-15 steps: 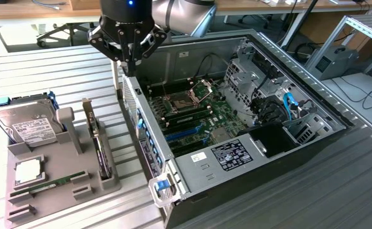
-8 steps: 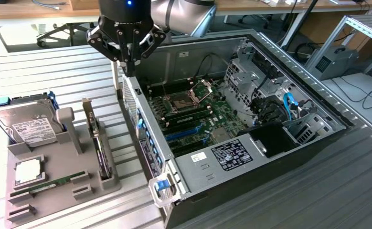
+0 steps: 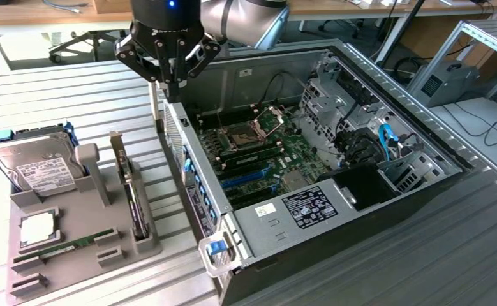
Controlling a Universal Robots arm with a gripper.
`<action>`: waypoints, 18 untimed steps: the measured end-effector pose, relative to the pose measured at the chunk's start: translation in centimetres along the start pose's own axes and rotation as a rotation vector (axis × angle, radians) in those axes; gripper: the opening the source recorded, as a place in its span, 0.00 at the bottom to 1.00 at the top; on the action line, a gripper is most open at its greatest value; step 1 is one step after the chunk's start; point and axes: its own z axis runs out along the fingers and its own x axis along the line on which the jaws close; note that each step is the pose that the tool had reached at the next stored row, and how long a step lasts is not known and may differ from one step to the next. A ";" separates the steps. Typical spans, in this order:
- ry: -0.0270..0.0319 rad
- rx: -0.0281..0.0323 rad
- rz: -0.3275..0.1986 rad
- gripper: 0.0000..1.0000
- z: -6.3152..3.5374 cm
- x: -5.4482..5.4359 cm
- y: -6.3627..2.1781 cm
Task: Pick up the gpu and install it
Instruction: 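Reach for the gpu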
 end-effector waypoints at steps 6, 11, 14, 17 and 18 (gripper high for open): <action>0.0000 -0.0001 0.000 0.11 0.00 0.2 -0.01; 0.0000 0.0000 0.000 0.11 -0.01 0.2 -0.02; -0.0001 0.0000 0.000 0.11 -0.01 0.3 -0.02; -0.0001 0.0000 0.000 0.11 -0.01 0.3 -0.03; -0.0001 0.0000 0.000 0.11 -0.01 0.4 -0.03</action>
